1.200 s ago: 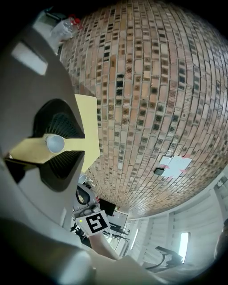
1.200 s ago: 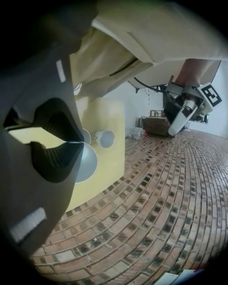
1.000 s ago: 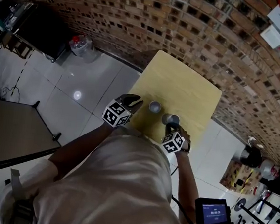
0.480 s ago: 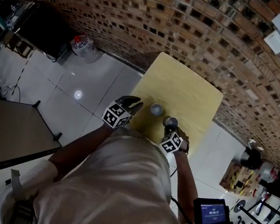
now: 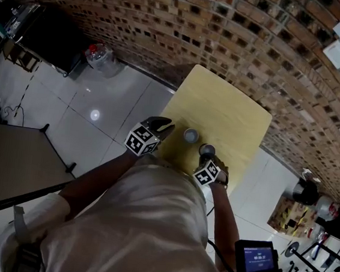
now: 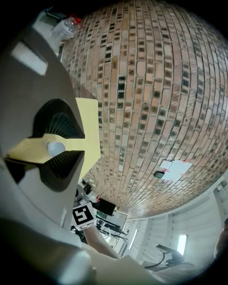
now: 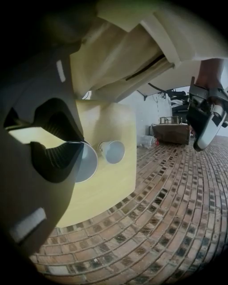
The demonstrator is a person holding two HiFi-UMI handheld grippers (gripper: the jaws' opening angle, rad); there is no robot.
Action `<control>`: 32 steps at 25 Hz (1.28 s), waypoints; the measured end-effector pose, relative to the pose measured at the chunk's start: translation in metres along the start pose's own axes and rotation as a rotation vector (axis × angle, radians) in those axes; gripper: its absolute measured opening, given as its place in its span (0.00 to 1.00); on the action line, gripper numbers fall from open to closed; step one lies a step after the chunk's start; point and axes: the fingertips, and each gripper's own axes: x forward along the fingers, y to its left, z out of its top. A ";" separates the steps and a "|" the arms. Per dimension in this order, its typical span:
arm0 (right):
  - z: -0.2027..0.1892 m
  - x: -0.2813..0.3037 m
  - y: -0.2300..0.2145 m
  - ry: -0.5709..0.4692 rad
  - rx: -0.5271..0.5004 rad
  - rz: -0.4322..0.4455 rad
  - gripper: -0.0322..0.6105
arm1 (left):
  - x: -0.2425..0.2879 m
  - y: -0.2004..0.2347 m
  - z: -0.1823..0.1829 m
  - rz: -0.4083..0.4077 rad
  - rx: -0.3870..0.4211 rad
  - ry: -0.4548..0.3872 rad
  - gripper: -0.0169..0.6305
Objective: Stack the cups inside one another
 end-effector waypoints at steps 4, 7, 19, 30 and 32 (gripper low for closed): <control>-0.003 0.006 0.001 0.023 0.008 0.013 0.07 | -0.001 0.005 0.002 -0.008 -0.001 0.001 0.19; -0.006 0.013 0.001 0.039 0.011 0.017 0.07 | -0.002 0.010 0.000 -0.016 -0.001 0.004 0.19; -0.001 0.028 0.004 0.078 0.118 0.009 0.13 | -0.015 0.029 -0.001 -0.102 0.048 0.044 0.19; 0.013 0.014 -0.002 0.021 0.323 -0.109 0.13 | -0.006 0.035 0.017 -0.195 0.133 0.059 0.19; 0.020 0.004 -0.009 -0.021 0.368 -0.147 0.16 | -0.004 0.037 0.020 -0.208 0.152 0.061 0.19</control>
